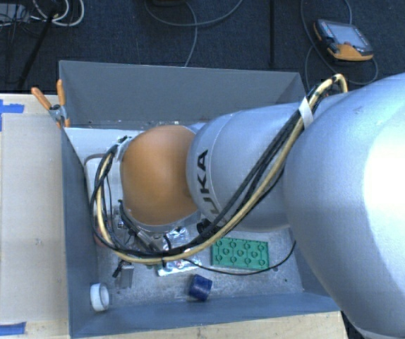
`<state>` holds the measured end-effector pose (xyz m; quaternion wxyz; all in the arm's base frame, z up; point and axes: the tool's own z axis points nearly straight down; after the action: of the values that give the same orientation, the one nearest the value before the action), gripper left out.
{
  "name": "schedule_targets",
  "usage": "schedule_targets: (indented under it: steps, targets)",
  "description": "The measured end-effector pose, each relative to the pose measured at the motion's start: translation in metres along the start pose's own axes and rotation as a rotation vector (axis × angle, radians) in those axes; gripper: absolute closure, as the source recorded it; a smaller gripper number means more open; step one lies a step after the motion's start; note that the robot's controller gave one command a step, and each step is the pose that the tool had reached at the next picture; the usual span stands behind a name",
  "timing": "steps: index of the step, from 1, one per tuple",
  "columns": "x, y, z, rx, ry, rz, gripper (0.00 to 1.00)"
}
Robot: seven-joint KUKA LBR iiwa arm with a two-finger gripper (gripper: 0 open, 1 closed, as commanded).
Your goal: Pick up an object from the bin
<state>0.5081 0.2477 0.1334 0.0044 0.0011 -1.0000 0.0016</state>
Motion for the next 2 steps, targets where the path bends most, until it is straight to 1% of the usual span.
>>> schedule_targets:
  steps: [1, 2]
  targets:
    - [-0.033, -0.066, 0.051, 0.002, -0.003, 0.09, 0.0]
    - [-0.051, -0.123, 0.064, 0.0, -0.006, -0.421, 0.0]
